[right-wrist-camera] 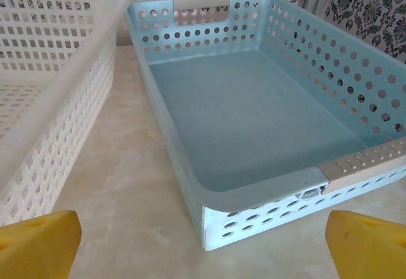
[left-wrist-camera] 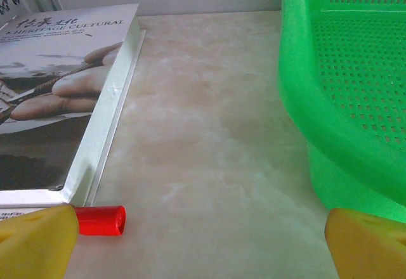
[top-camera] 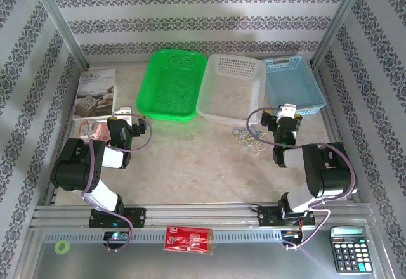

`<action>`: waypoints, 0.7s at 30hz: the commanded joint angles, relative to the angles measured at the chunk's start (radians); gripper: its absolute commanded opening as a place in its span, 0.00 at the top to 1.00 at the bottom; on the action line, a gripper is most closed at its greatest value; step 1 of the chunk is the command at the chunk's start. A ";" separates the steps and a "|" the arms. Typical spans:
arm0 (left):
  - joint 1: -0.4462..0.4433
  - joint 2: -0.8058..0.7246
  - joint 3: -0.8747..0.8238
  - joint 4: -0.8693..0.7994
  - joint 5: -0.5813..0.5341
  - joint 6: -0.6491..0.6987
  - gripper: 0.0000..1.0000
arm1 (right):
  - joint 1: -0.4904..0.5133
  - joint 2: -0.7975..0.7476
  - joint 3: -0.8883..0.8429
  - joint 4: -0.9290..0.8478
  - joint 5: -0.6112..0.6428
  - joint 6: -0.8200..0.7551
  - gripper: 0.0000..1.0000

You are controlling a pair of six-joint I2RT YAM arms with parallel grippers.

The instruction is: Untangle the cables

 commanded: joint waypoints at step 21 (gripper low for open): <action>0.010 -0.007 0.023 -0.016 0.008 -0.015 0.00 | 0.006 0.009 -0.006 0.024 0.000 -0.012 0.02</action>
